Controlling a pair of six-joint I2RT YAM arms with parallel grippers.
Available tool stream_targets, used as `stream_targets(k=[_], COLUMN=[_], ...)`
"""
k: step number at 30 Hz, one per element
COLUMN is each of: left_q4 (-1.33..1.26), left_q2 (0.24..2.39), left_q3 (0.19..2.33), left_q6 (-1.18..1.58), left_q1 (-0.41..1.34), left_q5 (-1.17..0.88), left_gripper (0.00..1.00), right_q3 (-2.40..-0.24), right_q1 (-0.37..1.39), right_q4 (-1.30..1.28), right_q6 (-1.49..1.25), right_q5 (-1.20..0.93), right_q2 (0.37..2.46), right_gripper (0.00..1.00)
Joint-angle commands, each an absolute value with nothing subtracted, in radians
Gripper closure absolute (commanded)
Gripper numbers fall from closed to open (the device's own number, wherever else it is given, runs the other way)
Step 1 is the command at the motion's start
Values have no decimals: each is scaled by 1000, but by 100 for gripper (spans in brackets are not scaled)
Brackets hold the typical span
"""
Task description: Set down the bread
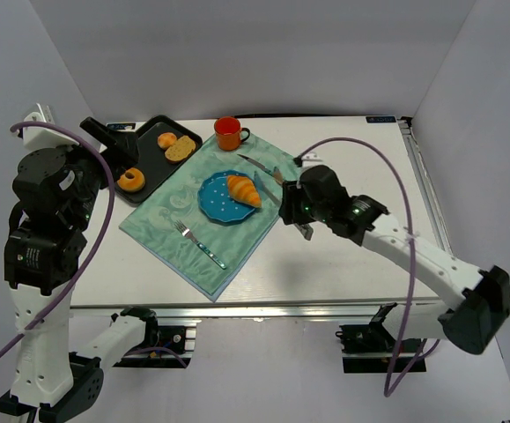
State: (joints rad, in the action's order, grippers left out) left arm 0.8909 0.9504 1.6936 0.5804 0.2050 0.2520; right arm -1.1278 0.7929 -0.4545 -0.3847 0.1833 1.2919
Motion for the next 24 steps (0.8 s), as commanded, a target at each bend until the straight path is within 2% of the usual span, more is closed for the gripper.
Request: stream_targets(k=[1,2,5,9,18,24], left_q4=[905,902,893,907,920,939], left_q2=[951,951,954,972,970,963], left_q3=[1715,1712,1700,1721,1732,1730], left_q6=[557,555,554,537,523,499], left_q1=[209,207,209,209,209,209], left_q5=[229,221,190,157,103,106], left_gripper=[4,4,4,4,4,4], right_q3=[-1140,-1120,-1057,-987,-965,-948], right_q1=[790,790,790,790,790,792], right_q4=[-556,-593,-696,-706,-632,-563], right_q6=[-567,-713,-936,-1092,-1170,-1177], right_q5=[371,459,534,512,390,252], right_q2=[1194,1174,1176,1230,1453,1545], right_gripper=[46,46,45,45,45,40])
